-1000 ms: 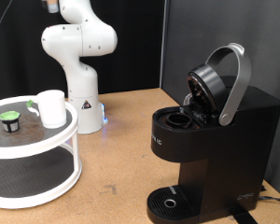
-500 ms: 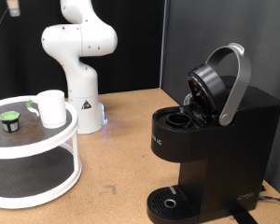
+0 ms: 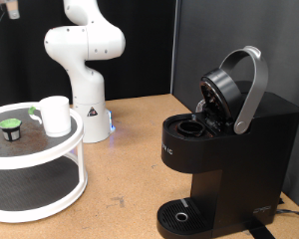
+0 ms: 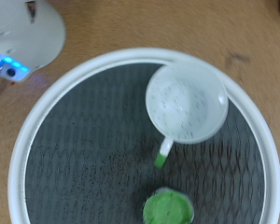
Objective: Make a cup of coffee with the keurig machine
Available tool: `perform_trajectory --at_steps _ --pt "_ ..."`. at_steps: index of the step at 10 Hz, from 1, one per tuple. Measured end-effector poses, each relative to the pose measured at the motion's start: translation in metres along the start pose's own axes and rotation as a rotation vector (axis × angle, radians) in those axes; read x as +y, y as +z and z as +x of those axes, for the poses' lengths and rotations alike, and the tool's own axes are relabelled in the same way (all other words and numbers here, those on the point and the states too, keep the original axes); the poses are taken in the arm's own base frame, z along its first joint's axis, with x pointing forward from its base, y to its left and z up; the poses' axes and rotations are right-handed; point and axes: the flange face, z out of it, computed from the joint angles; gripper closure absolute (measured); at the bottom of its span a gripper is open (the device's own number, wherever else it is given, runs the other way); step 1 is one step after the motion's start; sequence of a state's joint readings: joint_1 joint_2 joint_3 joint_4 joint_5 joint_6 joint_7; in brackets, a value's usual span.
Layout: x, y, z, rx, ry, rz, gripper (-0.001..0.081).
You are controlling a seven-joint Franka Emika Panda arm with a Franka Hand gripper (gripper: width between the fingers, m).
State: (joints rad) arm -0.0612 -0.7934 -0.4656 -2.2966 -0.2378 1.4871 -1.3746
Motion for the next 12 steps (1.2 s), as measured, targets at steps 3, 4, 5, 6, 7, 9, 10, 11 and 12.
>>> perform_trajectory --at_steps 3,4,5,6,7,9,10,11,12 --pt "0.009 0.006 0.013 -0.019 -0.353 0.012 0.0007" --pt "0.008 0.006 0.012 -0.017 -0.307 0.012 0.0007" --pt "0.008 0.008 0.013 0.009 -0.362 0.023 0.0007" --pt "0.008 0.013 0.011 0.044 -0.457 0.053 0.0007" --pt "0.01 0.018 0.008 0.064 -0.523 0.063 0.0007" --pt "0.011 0.023 0.007 0.08 -0.623 0.084 0.0007" --pt "0.011 0.023 0.007 0.079 -0.605 0.085 0.0007" --pt "0.014 0.024 0.005 0.073 -0.598 0.069 0.0007" --pt "0.019 0.029 -0.001 0.055 -0.592 0.052 0.0007"
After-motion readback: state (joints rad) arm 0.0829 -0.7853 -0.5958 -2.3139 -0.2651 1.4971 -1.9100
